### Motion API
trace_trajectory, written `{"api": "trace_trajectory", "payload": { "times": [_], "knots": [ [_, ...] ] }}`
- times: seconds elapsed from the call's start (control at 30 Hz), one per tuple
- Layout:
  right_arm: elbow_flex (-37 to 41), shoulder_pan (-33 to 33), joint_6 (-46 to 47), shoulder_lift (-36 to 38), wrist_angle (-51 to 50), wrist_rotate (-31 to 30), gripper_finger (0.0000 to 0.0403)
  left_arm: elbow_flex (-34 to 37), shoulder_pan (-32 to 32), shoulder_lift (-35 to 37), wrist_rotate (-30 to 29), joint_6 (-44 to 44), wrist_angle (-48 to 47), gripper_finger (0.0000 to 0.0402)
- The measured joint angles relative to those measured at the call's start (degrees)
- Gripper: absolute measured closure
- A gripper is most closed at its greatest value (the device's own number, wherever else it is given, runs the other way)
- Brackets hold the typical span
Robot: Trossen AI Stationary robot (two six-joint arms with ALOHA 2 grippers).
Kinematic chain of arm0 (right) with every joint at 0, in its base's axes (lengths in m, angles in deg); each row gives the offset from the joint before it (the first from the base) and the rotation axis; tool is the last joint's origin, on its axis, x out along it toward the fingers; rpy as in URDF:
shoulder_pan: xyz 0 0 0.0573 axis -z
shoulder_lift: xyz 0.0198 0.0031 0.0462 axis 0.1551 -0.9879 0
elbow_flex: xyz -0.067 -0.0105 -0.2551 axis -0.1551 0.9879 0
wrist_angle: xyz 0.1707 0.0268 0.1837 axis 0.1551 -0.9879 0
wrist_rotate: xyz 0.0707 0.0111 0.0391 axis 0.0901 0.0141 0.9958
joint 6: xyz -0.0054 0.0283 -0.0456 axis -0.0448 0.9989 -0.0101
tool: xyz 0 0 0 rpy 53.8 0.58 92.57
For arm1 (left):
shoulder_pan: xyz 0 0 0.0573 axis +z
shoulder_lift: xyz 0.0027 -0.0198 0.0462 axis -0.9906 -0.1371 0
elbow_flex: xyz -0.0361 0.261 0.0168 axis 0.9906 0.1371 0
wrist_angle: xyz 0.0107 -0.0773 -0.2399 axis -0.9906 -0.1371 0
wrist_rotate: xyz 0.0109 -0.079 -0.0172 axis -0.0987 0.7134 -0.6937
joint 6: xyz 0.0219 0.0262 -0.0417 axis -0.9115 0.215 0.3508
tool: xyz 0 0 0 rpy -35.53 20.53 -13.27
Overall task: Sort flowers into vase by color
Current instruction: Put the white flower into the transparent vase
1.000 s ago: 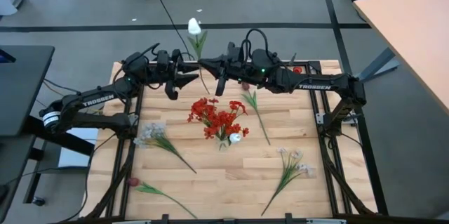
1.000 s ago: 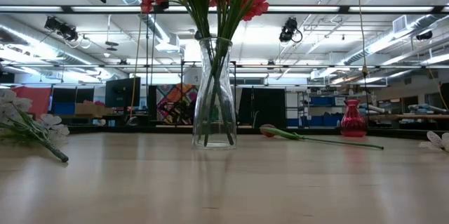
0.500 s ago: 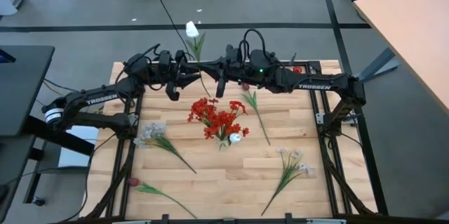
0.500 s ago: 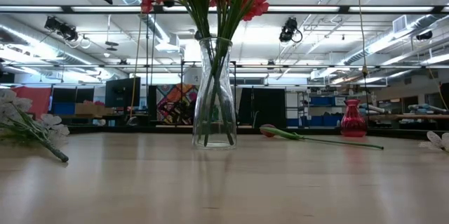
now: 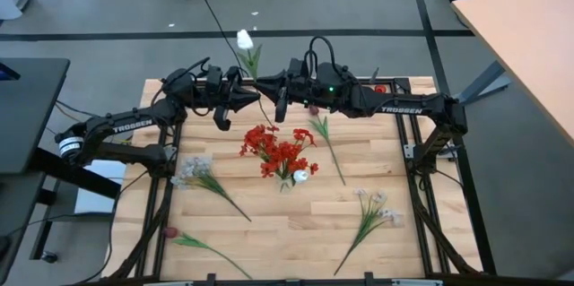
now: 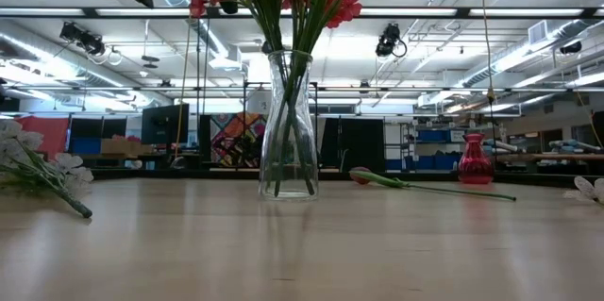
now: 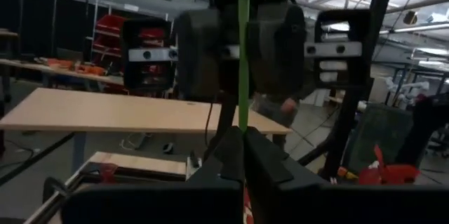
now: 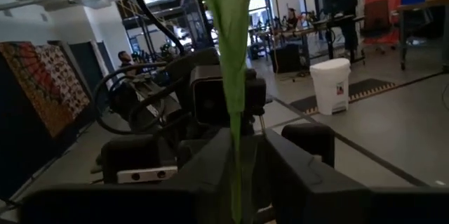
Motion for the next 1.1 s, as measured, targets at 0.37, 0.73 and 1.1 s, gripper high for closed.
{"api": "trace_trajectory", "payload": {
  "times": [0.37,0.73,1.1],
  "knots": [
    [0.00,0.20,2.08,0.00,-2.87,0.01,0.0341,-0.02,0.00,-0.03,0.77,-2.39,-8.06,0.0400],
    [0.54,-1.87,-2.87,8.39,-19.79,-13.58,0.0389,0.00,5.82,6.01,0.69,-1.24,-22.34,0.0280],
    [36.87,-4.64,0.80,25.80,21.98,-9.27,0.0389,0.00,6.44,13.59,-5.89,-0.74,-35.09,0.0236]
  ]
}}
